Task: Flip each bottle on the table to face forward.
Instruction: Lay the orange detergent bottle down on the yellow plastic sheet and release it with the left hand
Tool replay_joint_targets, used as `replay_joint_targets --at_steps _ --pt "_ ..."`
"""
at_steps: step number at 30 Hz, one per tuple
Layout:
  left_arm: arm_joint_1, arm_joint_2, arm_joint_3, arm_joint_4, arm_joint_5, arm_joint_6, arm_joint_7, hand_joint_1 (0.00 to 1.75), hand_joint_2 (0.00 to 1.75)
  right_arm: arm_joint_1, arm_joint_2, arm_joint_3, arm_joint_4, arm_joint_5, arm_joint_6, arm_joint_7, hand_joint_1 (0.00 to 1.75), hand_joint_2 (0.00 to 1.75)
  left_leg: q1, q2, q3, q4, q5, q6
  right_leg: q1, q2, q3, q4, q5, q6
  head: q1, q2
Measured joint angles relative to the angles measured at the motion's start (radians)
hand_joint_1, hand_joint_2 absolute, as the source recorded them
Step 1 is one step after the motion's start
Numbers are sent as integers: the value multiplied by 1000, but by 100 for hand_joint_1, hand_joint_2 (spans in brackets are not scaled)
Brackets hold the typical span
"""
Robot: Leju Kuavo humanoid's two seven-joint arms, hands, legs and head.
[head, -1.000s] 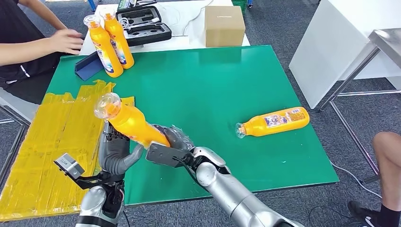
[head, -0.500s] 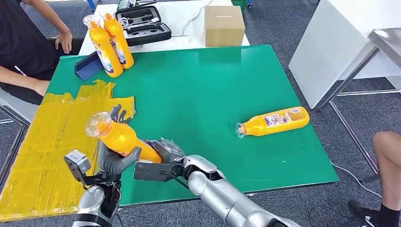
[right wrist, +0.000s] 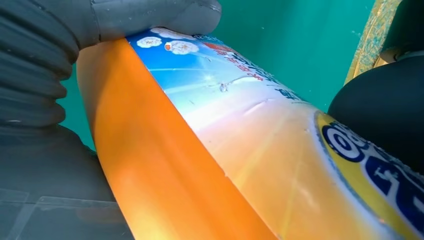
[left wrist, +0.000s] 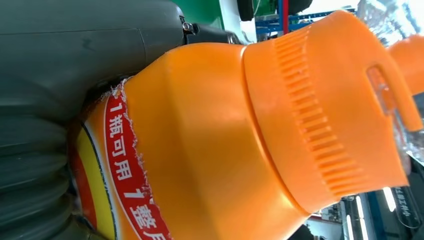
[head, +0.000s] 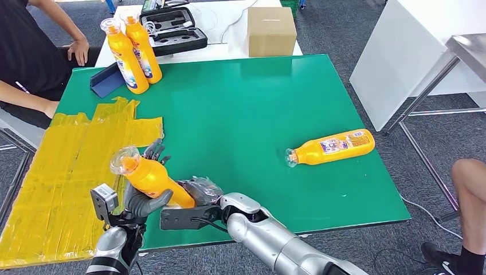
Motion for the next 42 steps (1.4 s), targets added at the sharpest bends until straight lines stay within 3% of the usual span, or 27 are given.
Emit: replay_joint_targets --at_steps 16,19,20,23,24,26,30,33,35,38,42 --pt "-12 0 12 17 -1 -32 -10 175 175 -9 -2 10 25 -28 -24 -2 175 175 0 0 0 0 0 0 0 0 0 0 0 0 0 0" --pt "-15 0 13 19 1 -37 -10 175 175 -9 -2 10 25 -28 -29 -3 140 175 0 0 0 0 0 0 0 0 0 0 0 0 0 0" --pt "-17 0 14 21 2 -38 -10 175 175 -10 -2 10 26 -28 -32 -3 96 175 0 0 0 0 0 0 0 0 0 0 0 0 0 0" --pt "-25 0 17 24 1 -34 -9 175 175 -10 -3 5 25 -33 -63 -5 0 44 0 0 0 0 0 0 0 0 0 0 0 0 0 0" --pt "-27 0 19 22 -6 -24 -7 175 175 -7 -4 0 22 -36 -82 -6 0 0 0 0 0 0 0 0 0 0 0 0 0 0 0 0" --pt "-30 2 23 12 -48 24 1 175 175 0 -8 -21 3 -48 -115 -12 0 0 0 0 0 0 0 0 0 0 0 0 0 0 0 0" --pt "-35 15 30 -55 -314 260 44 175 175 29 -41 -88 -92 -58 -127 -16 0 0 0 -2 -1 0 1 0 0 0 -1 0 0 0 1 0" --pt "-51 31 43 -136 -762 508 165 175 175 68 -81 -172 -215 -39 -103 -18 0 0 0 -2 -1 0 1 0 0 -1 0 0 0 0 0 0" --pt "-58 38 48 -175 -1039 621 258 175 175 93 -101 -217 -282 -28 -89 -20 0 0 0 -2 -1 0 1 0 0 0 0 0 0 0 0 0" --pt "-61 43 47 -193 -1302 713 363 175 175 118 -118 -253 -347 -20 -79 -21 0 0 0 -1 -1 0 1 0 0 0 0 0 0 0 0 0" --pt "-62 46 44 -193 -1359 745 397 175 175 132 -131 -275 -391 -19 -76 -22 0 0 0 -1 -1 0 1 0 0 0 -1 0 0 0 0 0"
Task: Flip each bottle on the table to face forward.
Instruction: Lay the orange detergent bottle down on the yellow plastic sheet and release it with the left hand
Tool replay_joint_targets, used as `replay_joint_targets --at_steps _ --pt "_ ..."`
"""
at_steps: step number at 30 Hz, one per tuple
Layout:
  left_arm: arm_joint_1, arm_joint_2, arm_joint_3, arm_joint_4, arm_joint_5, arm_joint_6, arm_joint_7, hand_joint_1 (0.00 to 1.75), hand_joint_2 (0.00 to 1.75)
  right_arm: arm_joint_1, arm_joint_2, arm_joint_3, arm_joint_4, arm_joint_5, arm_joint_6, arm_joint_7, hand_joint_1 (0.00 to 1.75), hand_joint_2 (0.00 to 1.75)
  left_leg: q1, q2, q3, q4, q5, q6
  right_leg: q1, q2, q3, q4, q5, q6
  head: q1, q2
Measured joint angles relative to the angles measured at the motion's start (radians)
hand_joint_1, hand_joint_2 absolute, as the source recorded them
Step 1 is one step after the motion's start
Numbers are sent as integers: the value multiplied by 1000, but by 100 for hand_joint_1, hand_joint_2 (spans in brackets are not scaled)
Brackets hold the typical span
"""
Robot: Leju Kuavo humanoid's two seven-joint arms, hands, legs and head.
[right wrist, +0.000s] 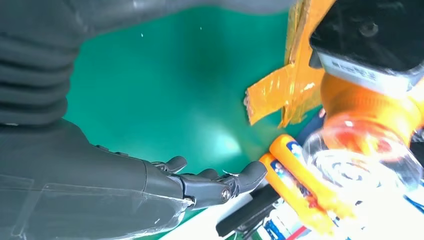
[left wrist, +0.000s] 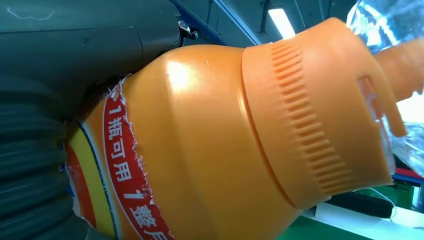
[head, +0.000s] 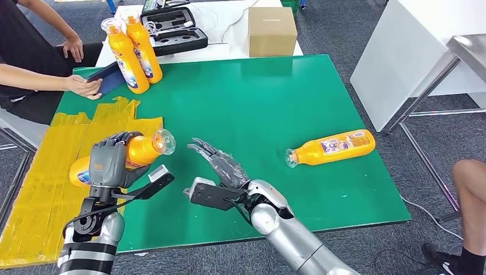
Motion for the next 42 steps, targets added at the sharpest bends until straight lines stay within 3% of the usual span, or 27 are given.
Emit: replay_joint_targets --at_steps 2,6,8,14,21,22,26,42 --pt "-2 13 -8 5 -54 6 47 175 175 3 -4 -6 -14 0 1 -2 0 0 0 0 0 0 0 0 0 0 0 0 0 0 0 0" --pt "-19 101 -128 65 -136 34 317 175 175 5 -14 -8 -34 -3 8 -12 0 0 0 2 1 0 0 0 0 0 0 0 0 0 0 0" --pt "-33 143 -188 114 -137 27 377 175 175 7 -19 -8 -44 -5 11 -14 0 0 0 2 1 0 0 0 0 0 0 0 0 0 0 0" --pt "-75 200 -286 303 -137 20 362 175 175 7 -33 -6 -64 -9 18 -15 0 0 0 3 1 0 0 0 0 1 0 0 0 0 0 0" --pt "-114 217 -263 478 -137 33 277 175 175 7 -48 -4 -70 -13 27 -17 0 0 0 2 1 0 0 0 0 1 0 0 0 0 0 0" --pt "-121 218 -254 499 -137 41 264 168 175 7 -50 -4 -71 -14 28 -17 0 0 0 2 1 0 0 0 0 1 0 0 0 0 0 0" --pt "-142 220 -218 559 -137 61 240 0 175 8 -56 -4 -73 -16 31 -17 0 0 0 2 2 0 0 0 0 1 1 0 0 0 0 0" --pt "-152 219 -165 602 -137 97 218 0 175 19 -72 -1 -74 -17 32 -18 0 0 0 2 5 0 0 -1 0 1 4 0 0 0 0 0"
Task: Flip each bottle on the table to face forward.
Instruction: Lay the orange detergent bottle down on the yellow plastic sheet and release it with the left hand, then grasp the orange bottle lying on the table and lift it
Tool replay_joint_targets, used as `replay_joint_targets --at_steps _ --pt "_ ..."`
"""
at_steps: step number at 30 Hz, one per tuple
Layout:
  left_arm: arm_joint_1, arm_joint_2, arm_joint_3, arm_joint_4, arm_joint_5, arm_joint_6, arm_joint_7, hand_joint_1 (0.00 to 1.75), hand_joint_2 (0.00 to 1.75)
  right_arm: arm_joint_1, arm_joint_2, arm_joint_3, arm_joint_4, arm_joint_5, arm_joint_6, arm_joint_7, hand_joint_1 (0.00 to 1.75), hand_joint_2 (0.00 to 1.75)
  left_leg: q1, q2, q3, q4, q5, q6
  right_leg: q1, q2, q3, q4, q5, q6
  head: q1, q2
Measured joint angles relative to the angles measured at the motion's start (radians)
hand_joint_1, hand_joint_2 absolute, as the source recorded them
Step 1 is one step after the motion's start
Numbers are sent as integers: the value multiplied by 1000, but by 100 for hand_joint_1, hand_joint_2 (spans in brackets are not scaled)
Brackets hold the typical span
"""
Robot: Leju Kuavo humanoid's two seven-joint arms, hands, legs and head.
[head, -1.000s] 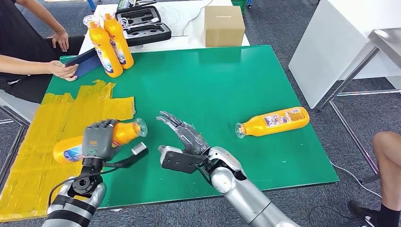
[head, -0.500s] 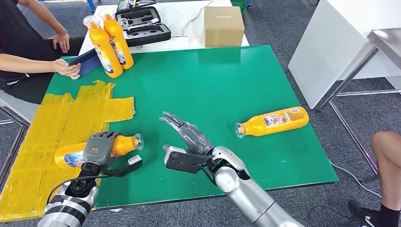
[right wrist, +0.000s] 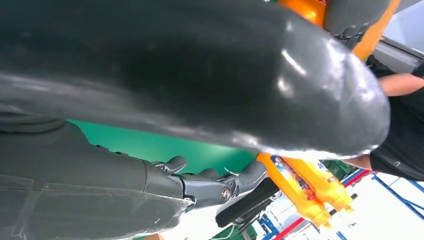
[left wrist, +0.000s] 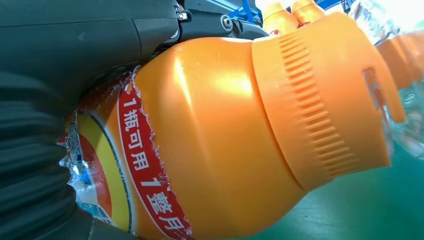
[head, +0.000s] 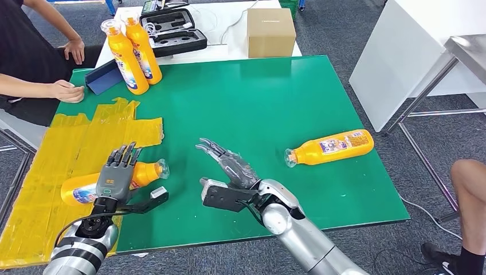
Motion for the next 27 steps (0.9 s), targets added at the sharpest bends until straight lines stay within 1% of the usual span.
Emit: replay_joint_targets --at_steps 7,16,27 --pt "16 -7 41 -16 0 19 -48 0 175 6 -5 0 0 3 0 0 0 0 0 0 0 0 0 0 0 0 0 0 0 0 0 0" --pt "29 -11 60 -34 0 25 -55 0 175 11 -7 0 0 5 0 0 0 0 0 0 0 0 0 0 0 0 0 0 0 0 0 0" --pt "54 -12 61 -71 0 30 -35 0 175 13 -11 0 0 9 0 -2 0 0 0 0 0 0 0 0 0 0 -1 0 0 0 0 0"
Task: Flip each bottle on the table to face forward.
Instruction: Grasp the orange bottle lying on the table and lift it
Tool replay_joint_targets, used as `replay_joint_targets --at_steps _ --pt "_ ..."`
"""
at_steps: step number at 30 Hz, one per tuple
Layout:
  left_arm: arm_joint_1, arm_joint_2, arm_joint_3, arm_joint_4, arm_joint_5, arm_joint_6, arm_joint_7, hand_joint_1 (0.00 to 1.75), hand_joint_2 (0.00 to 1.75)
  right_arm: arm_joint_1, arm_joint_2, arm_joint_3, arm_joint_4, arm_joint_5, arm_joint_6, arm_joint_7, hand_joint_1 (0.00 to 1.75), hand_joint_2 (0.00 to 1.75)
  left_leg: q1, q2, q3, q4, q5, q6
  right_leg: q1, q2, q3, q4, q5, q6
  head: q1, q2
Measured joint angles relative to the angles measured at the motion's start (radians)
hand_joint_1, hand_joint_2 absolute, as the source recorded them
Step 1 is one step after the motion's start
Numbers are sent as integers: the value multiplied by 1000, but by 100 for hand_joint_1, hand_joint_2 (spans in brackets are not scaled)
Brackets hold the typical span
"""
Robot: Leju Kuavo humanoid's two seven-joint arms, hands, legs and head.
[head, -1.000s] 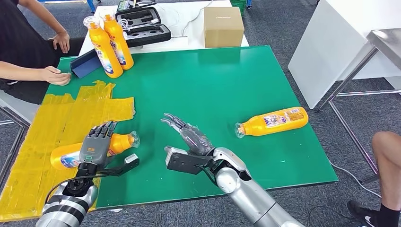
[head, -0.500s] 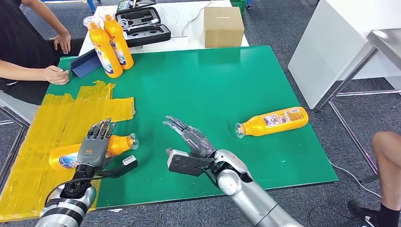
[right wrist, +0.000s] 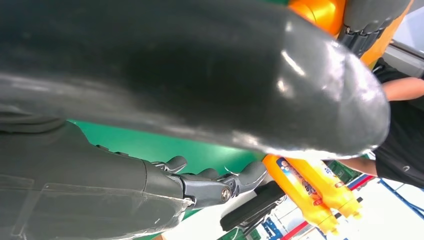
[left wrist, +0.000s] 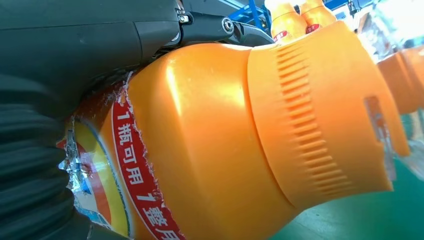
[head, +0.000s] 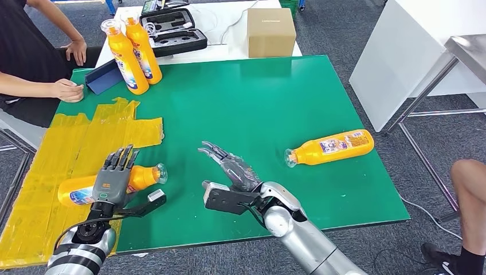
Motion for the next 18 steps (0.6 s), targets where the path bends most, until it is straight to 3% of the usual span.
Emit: replay_joint_targets --at_steps 2,6,10,14,18 --pt "2 0 0 -3 0 0 0 0 175 0 0 0 0 0 0 0 0 0 0 0 0 0 0 0 0 0 0 0 0 0 0 0" --pt "1 -1 10 -7 0 -25 -25 0 0 2 -1 0 0 2 0 0 0 0 0 0 0 0 0 0 0 0 0 0 0 0 0 0" --pt "-58 11 18 25 0 -169 -74 0 0 -7 2 0 2 2 14 -7 0 0 0 -1 0 0 1 -1 0 0 1 0 0 0 0 0" --pt "-221 71 14 158 5 -364 -171 0 0 -60 25 10 22 -19 54 -22 0 0 3 -1 0 0 4 -4 4 1 -1 1 4 -6 0 0" --pt "-308 118 12 252 8 -391 -219 0 0 -94 40 19 44 -27 63 -27 0 0 5 2 -1 0 6 -7 6 4 -4 1 7 -9 0 0"
